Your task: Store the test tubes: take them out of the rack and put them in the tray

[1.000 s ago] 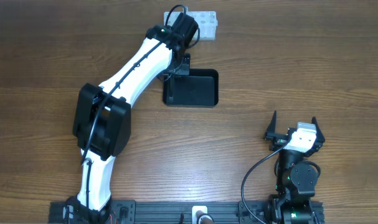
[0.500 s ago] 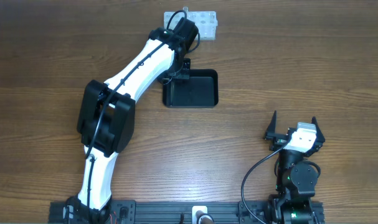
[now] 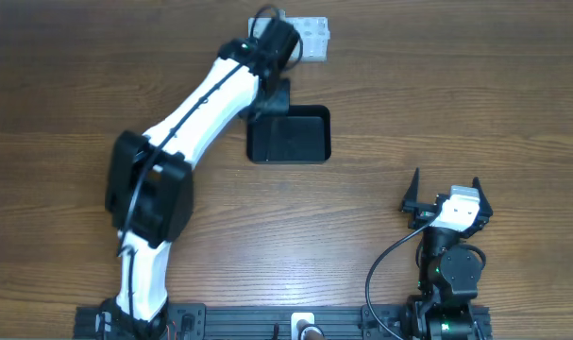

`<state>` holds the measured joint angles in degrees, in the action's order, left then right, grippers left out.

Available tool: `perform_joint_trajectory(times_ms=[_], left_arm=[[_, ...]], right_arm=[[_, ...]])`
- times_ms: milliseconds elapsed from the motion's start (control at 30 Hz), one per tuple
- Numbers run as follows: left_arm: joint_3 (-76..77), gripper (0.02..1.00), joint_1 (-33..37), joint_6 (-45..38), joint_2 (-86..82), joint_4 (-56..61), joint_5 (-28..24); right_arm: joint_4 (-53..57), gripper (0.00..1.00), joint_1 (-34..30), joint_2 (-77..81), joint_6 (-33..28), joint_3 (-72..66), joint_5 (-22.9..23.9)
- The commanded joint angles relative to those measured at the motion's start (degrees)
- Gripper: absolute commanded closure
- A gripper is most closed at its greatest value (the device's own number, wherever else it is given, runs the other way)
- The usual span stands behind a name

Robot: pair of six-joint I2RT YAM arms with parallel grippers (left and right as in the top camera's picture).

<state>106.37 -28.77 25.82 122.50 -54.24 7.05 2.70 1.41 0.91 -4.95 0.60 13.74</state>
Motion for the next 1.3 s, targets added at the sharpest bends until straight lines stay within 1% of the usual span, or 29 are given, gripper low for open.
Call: perform_joint_trajectory(times_ms=[33, 67, 167, 267, 367, 467, 567, 667, 767, 900, 1300], left_arm=[[0.3, 0.478, 0.5, 0.2, -7.3, 9.4, 10.3], [0.3, 0.478, 0.7, -0.7, -7.3, 12.7, 11.6], [0.3, 0.476, 1.6, -3.7, -6.8, 20.6, 11.6], [0.3, 0.478, 3.3, -6.1, -5.5, 25.9, 9.2], [0.3, 0.476, 5.2, -6.8, -3.8, 29.5, 6.8], [0.3, 0.476, 7.3, -10.2, -1.4, 34.5, 1.7], [0.3, 0.472, 8.9, -14.1, 1.3, 40.3, -4.8], [0.3, 0.465, 9.7, -16.7, 3.5, 44.6, -9.3], [0.3, 0.463, 10.1, -17.0, 5.2, 46.6, -10.8], [0.3, 0.459, 10.1, -19.5, 6.8, 48.5, -13.5], [0.3, 0.457, 10.0, -19.6, 8.5, 48.7, -13.7]], right_arm=[[0.1, 0.007, -0.3, -0.3, 0.0, -0.3, 0.9], [0.1, 0.009, -0.3, -0.3, 0.0, -0.3, 0.9], [0.1, 0.009, -0.3, -0.3, 0.0, -0.3, 0.9], [0.1, 0.009, -0.3, -0.3, 0.0, -0.3, 0.9], [0.1, 0.007, -0.3, -0.3, 0.0, -0.3, 0.9], [0.1, 0.009, -0.3, -0.3, 0.0, -0.3, 0.9], [0.1, 0.009, -0.3, -0.3, 0.0, -0.3, 0.9], [0.1, 0.009, -0.3, -0.3, 0.0, -0.3, 0.9], [0.1, 0.007, -0.3, -0.3, 0.0, -0.3, 0.9], [0.1, 0.009, -0.3, -0.3, 0.0, -0.3, 0.9], [0.1, 0.007, -0.3, -0.3, 0.0, -0.3, 0.9]])
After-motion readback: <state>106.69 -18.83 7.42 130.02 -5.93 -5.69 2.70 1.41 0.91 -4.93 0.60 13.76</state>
